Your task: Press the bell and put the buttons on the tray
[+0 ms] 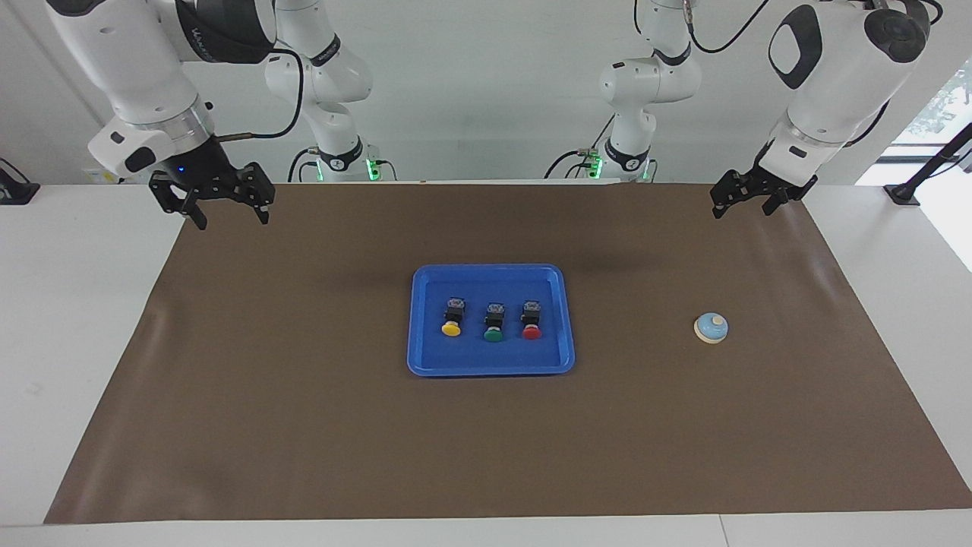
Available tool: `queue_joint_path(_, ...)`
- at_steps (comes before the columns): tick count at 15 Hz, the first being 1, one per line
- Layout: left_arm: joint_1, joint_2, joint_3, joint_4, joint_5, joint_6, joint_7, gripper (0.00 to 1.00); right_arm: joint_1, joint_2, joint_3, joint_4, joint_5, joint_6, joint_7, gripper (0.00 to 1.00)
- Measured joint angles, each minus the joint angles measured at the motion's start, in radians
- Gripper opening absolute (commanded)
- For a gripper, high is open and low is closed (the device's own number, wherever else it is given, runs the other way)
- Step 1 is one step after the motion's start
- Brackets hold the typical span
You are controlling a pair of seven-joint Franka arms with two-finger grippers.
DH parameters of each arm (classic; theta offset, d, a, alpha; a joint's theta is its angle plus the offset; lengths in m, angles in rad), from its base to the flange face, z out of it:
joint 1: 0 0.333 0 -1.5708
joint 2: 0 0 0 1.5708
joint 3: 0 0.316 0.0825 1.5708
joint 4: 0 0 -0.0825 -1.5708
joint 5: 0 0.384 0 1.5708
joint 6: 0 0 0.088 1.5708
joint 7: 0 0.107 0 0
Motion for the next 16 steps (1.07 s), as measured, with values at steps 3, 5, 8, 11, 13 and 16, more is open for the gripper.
queue_joint_path(3,0.000,0.000,0.000,0.000,0.000,0.000,0.000,1.00,-0.001,0.000,-0.001,-0.030,0.000,-0.001,0.000,1.00)
queue_joint_path(5,0.000,0.000,0.000,0.000,0.000,0.000,0.000,1.00,-0.001,-0.002,-0.001,-0.036,0.000,-0.001,0.010,1.00)
queue_joint_path(8,0.000,0.000,0.000,0.000,0.000,0.000,0.000,1.00,-0.001,-0.018,-0.001,-0.072,0.000,0.005,0.041,1.00)
queue_joint_path(11,-0.001,0.000,-0.003,0.000,0.000,0.025,0.000,1.00,-0.001,-0.040,-0.001,-0.119,0.000,0.024,0.044,1.00)
queue_joint_path(13,-0.001,-0.001,-0.007,0.001,0.000,0.036,0.000,1.00,-0.001,-0.048,-0.001,-0.126,0.000,0.024,0.045,1.00)
queue_joint_path(16,0.000,-0.001,0.000,0.001,0.000,0.036,-0.002,1.00,-0.001,-0.060,-0.001,-0.128,0.000,0.023,0.045,1.00)
